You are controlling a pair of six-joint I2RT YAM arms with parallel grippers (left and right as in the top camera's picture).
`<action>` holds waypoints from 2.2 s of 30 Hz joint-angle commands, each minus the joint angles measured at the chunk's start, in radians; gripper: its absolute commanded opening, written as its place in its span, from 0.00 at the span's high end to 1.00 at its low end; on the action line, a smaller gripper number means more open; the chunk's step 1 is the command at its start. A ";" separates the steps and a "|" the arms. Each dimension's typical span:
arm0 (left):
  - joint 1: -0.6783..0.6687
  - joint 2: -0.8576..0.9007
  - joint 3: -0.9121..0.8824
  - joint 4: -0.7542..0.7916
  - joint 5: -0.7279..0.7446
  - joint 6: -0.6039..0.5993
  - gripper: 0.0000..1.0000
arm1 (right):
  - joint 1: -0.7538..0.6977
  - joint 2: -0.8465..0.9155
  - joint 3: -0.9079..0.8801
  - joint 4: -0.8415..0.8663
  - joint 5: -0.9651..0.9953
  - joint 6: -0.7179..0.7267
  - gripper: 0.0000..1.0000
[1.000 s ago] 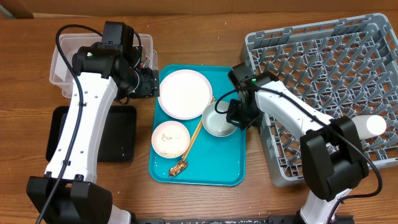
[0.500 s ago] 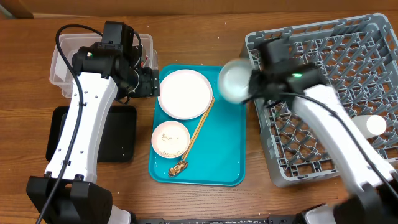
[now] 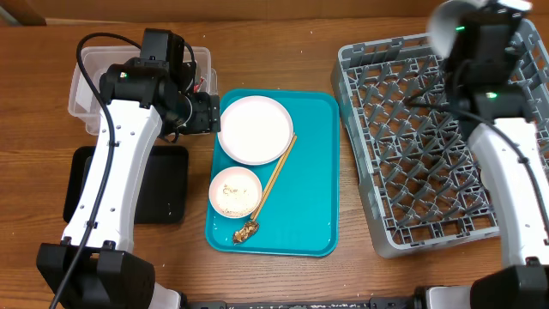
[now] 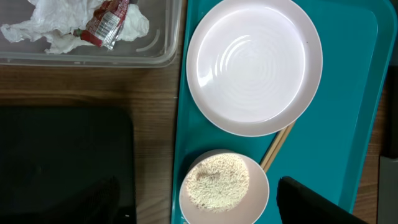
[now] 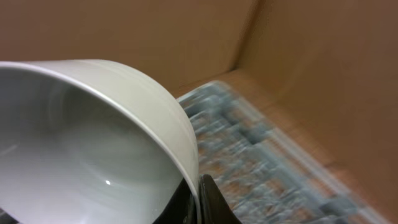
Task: Sort waste into correct bins and load items into the dishwasher
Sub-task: 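Lift the small bowl with the right gripper over the dish rack, then lower the small bowl into the rack and open the right gripper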
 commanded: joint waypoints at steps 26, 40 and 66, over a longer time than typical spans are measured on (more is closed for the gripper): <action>-0.003 -0.008 0.015 0.019 -0.002 -0.026 0.19 | -0.165 0.438 0.015 0.119 0.363 -0.023 0.96; -0.003 -0.008 0.015 0.022 -0.003 -0.025 0.18 | -0.045 0.426 0.015 -0.102 0.279 0.012 0.50; -0.003 -0.008 0.015 0.018 -0.002 -0.026 0.14 | 0.099 0.068 0.013 -0.369 -1.096 0.075 0.27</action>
